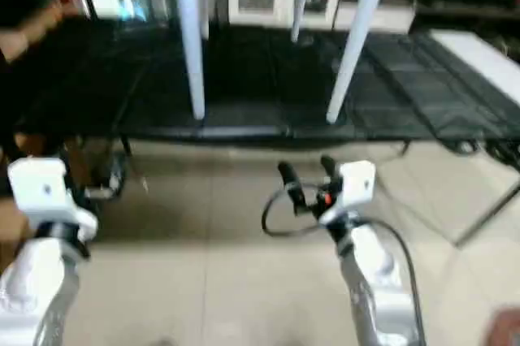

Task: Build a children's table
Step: Flip table

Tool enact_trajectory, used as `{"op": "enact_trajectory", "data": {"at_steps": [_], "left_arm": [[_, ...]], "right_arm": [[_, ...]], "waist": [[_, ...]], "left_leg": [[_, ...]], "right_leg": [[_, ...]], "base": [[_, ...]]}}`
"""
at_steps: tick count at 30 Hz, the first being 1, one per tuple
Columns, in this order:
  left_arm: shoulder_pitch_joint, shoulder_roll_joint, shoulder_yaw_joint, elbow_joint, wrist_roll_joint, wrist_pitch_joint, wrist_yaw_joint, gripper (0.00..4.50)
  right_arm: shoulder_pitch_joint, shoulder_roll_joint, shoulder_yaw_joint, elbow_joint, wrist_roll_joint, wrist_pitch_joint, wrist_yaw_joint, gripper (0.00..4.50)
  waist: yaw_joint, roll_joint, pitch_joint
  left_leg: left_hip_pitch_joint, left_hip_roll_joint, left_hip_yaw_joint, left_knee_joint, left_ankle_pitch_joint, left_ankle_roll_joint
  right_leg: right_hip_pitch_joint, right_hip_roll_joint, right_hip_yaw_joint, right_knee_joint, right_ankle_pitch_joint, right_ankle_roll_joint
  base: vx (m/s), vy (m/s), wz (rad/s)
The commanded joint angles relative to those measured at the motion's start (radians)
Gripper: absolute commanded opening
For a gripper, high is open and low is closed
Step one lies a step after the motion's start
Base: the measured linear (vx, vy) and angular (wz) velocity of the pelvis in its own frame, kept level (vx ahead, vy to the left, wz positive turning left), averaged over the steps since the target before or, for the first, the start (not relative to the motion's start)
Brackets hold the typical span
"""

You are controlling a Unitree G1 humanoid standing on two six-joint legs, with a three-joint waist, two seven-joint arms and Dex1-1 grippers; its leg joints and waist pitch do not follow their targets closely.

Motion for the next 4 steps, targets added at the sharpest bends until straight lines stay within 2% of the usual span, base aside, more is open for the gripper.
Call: {"op": "enact_trajectory", "data": {"at_steps": [1, 3, 4], "left_arm": [[-0.011, 0.0, -0.008, 0.013, 0.007, -0.007, 0.007, 4.48], [-0.011, -0.002, -0.009, 0.012, 0.017, -0.008, 0.008, 4.48], [-0.01, -0.002, -0.009, 0.013, 0.018, -0.009, 0.007, 4.48]], "right_arm": [[-0.022, -0.007, -0.053, 0.002, -0.037, -0.053, -0.054, 4.5], [-0.035, -0.009, -0.075, 0.015, -0.053, -0.07, -0.095, 4.5], [-0.039, -0.01, -0.082, 0.02, -0.056, -0.074, -0.104, 4.5]], "waist": [[-0.027, 0.019, -0.032], [-0.034, 0.02, -0.034], [-0.036, 0.019, -0.034]], "left_leg": [[0.015, 0.097, -0.047, -0.154, -0.281, -0.048], [0.018, 0.095, -0.042, -0.158, -0.282, -0.056], [0.016, 0.093, -0.04, -0.159, -0.274, -0.055]], "right_leg": [[0.015, -0.102, 0.056, -0.117, -0.015, -0.137], [0.015, -0.107, 0.059, -0.131, -0.041, -0.125], [0.014, -0.108, 0.06, -0.135, -0.043, -0.122]], "base": [[-0.06, 0.089, -0.05], [-0.047, 0.083, -0.06], [0.0, 0.0, 0.0]]}}
